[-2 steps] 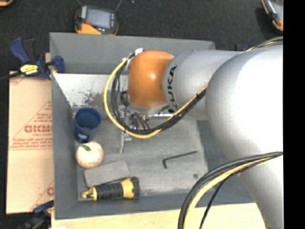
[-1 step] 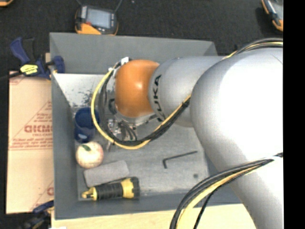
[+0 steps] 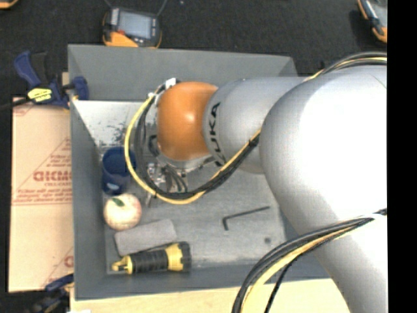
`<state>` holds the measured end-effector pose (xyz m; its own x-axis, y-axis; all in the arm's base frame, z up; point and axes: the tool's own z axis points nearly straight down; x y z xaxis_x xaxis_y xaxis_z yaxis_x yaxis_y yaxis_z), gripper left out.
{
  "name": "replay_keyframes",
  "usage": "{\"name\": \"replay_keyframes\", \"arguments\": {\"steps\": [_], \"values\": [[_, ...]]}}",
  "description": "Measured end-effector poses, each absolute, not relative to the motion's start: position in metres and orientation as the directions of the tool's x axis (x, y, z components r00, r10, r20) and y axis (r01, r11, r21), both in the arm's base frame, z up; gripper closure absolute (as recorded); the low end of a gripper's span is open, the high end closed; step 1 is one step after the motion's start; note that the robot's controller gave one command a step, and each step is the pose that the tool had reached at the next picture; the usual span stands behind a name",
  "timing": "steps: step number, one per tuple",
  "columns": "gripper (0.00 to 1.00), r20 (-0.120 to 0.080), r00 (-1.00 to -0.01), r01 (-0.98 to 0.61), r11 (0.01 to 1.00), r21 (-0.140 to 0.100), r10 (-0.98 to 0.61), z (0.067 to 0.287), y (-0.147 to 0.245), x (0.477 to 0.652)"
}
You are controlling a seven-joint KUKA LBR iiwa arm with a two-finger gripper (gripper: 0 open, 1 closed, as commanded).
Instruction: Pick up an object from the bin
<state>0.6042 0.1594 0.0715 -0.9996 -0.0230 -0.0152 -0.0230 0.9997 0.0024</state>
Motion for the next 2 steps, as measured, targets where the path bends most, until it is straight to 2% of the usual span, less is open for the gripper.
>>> {"name": "replay_keyframes", "arguments": {"steps": [1,2], "values": [[1.0,-0.018,-1.0,-0.019,0.999,-0.038,-0.019,0.0785,0.2057,0.5766],[1.0,-0.021,-1.0,-0.007,1.0,-0.03,-0.008,0.0775,0.2028,0.5764]]}}
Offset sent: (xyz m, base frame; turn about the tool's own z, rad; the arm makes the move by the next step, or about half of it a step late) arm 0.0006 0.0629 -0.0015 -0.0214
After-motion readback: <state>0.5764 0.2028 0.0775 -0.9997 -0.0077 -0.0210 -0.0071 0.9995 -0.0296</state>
